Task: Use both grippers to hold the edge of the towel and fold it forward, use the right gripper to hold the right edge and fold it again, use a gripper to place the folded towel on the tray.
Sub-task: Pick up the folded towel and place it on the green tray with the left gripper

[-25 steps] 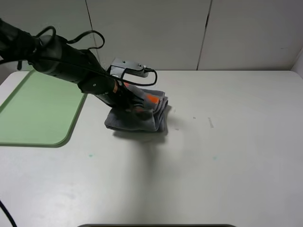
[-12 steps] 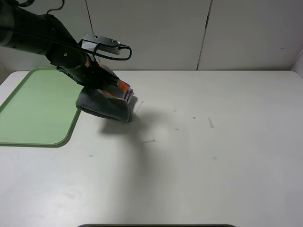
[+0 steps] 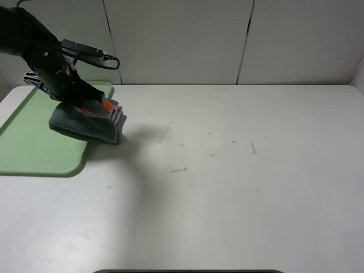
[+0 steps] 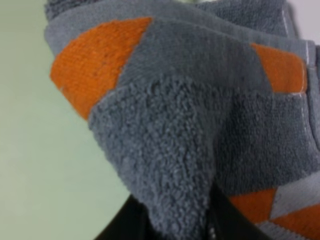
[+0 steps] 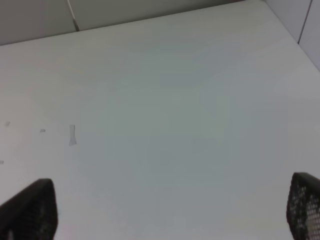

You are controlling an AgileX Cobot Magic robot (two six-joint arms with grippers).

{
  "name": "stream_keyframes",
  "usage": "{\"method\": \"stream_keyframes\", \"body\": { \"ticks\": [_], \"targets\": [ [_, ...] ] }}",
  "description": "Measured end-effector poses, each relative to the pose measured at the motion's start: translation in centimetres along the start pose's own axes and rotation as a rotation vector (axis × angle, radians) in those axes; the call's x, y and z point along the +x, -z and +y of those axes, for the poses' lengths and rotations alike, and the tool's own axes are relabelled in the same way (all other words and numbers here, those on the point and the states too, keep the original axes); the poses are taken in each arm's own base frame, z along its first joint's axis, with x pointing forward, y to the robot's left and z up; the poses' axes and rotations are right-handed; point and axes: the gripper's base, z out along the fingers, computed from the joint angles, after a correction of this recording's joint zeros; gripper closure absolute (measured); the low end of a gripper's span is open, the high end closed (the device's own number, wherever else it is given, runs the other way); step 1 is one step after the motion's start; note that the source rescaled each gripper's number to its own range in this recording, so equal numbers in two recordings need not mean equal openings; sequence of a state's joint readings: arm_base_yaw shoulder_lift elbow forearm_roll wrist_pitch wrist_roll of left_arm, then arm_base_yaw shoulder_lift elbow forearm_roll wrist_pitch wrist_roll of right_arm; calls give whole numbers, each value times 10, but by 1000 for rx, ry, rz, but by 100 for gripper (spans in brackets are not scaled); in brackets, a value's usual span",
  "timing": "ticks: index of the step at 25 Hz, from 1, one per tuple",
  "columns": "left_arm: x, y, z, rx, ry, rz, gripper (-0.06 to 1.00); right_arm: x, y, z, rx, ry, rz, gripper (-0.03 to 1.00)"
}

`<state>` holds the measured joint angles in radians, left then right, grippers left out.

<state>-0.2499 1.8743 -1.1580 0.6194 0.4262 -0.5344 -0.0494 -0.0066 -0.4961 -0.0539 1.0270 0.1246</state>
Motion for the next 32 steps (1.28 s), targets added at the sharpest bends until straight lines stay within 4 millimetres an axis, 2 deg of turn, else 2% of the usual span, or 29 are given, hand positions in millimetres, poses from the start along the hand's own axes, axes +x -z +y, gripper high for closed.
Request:
{"method": "stream_keyframes", "body": {
  "ticks": [9,18,23,32],
  "targets": [
    [5,-11,49,-93,60,39,81,0,0,0,0,0,0,-3],
    [12,-17,84,-143,50,75,81,0,0,0,0,0,0,-3],
    [15,-19,94,-152,69,80,81,0,0,0,0,0,0,-3],
    [16,-20,99,-156,78,80,81,0,0,0,0,0,0,-3]
  ]
}}
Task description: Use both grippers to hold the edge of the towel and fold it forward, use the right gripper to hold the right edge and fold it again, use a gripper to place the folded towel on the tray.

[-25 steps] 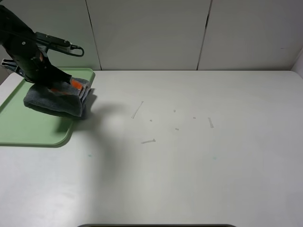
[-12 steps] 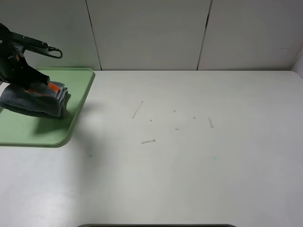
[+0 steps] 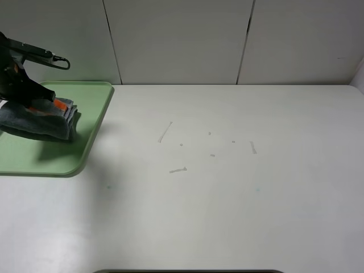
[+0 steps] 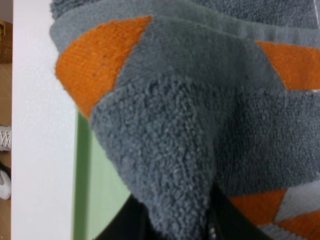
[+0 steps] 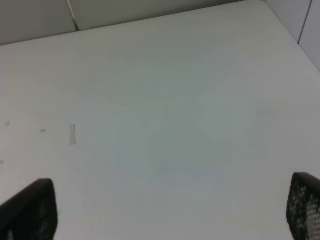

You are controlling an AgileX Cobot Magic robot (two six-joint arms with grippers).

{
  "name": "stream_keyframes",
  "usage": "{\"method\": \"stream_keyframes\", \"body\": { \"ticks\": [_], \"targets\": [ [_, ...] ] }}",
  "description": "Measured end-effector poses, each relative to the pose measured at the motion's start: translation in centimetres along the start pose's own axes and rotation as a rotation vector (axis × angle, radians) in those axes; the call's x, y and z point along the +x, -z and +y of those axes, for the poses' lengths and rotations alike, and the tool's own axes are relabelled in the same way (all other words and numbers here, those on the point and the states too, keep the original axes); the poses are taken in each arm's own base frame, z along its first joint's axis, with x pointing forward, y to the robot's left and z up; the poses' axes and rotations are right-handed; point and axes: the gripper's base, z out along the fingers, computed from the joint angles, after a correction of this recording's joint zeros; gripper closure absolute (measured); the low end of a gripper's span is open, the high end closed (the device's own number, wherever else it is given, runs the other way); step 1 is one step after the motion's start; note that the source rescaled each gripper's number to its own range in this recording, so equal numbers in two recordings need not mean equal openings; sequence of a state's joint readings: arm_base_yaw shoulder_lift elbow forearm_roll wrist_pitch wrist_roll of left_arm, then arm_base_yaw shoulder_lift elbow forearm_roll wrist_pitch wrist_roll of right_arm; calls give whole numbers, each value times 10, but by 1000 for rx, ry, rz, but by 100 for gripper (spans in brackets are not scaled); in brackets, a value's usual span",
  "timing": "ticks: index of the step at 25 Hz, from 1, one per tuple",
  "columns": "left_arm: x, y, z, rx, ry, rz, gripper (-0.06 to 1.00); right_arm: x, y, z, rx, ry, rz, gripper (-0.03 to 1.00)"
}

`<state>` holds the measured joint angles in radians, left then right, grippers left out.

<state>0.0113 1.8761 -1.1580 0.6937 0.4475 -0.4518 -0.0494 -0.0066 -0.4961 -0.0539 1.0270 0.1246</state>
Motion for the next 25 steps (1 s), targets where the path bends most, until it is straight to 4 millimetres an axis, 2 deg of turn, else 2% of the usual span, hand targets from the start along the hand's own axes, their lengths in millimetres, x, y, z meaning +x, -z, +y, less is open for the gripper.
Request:
{"method": "stream_keyframes", "body": {
  "ticks": [2,4,5,8,10,14,25],
  "targets": [
    [0,0,0,0,0,0,80,0,0,0,0,0,0,-3],
    [0,0,0,0,0,0,71,0,0,0,0,0,0,-3],
    [0,0,0,0,0,0,61,0,0,0,0,0,0,-3],
    [0,0,0,0,-8,-1,20,0,0,0,0,0,0,-3],
    [0,0,0,1,-8,-3,4,0,0,0,0,0,0,-3],
    [0,0,0,-1,-11,1,-4,0,0,0,0,0,0,-3],
    [1,0,1,-6,-19,14,-6,0,0,0,0,0,0,-3]
  ]
}}
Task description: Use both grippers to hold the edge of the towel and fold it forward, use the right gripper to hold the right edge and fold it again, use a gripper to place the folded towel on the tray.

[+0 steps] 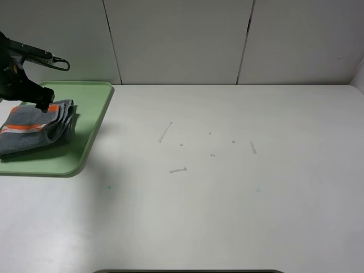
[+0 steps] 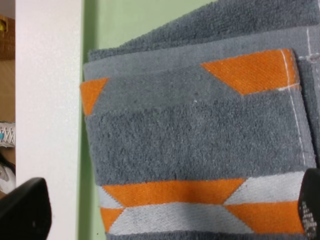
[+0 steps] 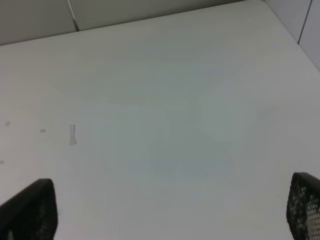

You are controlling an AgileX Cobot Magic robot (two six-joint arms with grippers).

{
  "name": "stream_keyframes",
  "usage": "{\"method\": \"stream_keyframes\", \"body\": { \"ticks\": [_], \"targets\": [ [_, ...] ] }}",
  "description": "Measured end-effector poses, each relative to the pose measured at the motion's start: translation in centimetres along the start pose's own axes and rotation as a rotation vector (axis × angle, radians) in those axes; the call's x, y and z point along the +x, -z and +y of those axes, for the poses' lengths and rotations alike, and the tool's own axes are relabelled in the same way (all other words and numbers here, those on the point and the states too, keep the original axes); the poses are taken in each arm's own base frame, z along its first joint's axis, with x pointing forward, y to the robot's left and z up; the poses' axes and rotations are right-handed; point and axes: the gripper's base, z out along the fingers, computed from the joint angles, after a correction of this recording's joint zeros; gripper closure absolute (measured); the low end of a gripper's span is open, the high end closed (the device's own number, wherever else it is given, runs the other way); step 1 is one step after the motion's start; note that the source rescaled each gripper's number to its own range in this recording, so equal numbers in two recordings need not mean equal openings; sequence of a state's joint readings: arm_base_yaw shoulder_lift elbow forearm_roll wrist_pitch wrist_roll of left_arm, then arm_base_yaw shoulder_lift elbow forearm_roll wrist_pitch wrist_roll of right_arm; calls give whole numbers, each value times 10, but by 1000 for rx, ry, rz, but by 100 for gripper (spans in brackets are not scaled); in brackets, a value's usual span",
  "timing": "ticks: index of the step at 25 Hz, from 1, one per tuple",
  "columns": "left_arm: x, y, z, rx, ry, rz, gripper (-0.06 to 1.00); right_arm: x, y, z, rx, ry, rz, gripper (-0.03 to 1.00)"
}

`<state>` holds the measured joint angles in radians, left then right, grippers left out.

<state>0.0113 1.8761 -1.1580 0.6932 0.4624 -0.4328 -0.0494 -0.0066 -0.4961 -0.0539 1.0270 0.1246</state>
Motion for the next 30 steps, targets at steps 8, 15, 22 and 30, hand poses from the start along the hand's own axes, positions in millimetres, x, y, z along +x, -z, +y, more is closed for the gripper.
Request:
{"method": "stream_keyframes", "body": {
  "ticks": [8,15,22,30],
  "targets": [
    [3,20,6,6,1,-54,-6,0,0,0,0,0,0,-3],
    [30,49,9,47,62,-79,-6,0,0,0,0,0,0,-3],
    [68,88,15,84,143,-115,-6,0,0,0,0,0,0,-3],
    [118,130,20,131,256,-187,-6,0,0,0,0,0,0,-3]
  ]
}}
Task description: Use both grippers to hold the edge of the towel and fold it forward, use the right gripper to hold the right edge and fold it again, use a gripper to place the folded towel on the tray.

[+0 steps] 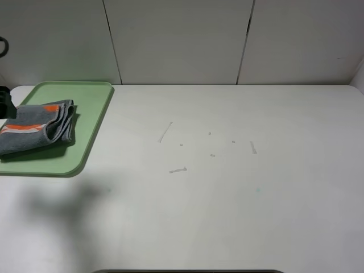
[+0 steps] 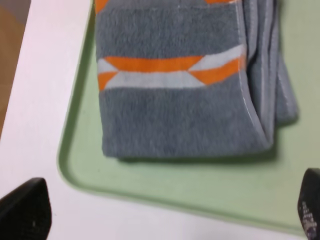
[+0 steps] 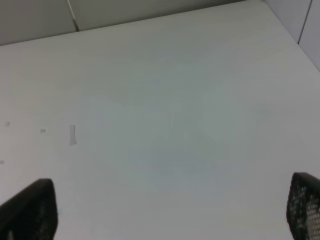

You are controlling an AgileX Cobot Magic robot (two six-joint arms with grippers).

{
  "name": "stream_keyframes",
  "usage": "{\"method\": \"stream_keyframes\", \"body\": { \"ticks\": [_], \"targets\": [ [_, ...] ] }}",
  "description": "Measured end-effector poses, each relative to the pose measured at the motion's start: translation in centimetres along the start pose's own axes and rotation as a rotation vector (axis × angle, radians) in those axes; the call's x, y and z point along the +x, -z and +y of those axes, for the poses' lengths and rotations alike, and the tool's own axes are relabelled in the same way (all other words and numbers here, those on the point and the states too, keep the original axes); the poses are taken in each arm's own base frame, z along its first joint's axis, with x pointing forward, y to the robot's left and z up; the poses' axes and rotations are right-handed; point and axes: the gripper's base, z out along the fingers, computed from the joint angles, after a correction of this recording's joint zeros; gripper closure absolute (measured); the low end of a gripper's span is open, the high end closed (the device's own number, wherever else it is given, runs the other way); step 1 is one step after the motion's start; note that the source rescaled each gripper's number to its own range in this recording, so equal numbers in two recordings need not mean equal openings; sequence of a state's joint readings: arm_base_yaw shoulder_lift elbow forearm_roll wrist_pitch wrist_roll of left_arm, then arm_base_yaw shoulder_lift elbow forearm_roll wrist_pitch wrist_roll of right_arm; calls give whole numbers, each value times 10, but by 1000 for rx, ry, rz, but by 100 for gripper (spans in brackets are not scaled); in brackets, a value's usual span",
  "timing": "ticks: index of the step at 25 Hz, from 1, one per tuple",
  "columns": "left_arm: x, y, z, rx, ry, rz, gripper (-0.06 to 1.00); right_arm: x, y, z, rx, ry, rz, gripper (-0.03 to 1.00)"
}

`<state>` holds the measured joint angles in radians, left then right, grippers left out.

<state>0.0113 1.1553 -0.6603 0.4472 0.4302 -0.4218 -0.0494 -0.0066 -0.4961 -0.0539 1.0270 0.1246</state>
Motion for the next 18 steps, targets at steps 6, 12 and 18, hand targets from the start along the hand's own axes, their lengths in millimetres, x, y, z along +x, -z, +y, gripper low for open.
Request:
{"method": "stream_keyframes", "body": {
  "ticks": [6,12,18],
  "targets": [
    [24,50,10,13,103,-28,-6,0,0,0,0,0,0,-3],
    [54,91,9,70,85,6,-6,0,0,0,0,0,0,-3],
    [80,114,2,196,-7,70,-6,0,0,0,0,0,0,-3]
  ]
}}
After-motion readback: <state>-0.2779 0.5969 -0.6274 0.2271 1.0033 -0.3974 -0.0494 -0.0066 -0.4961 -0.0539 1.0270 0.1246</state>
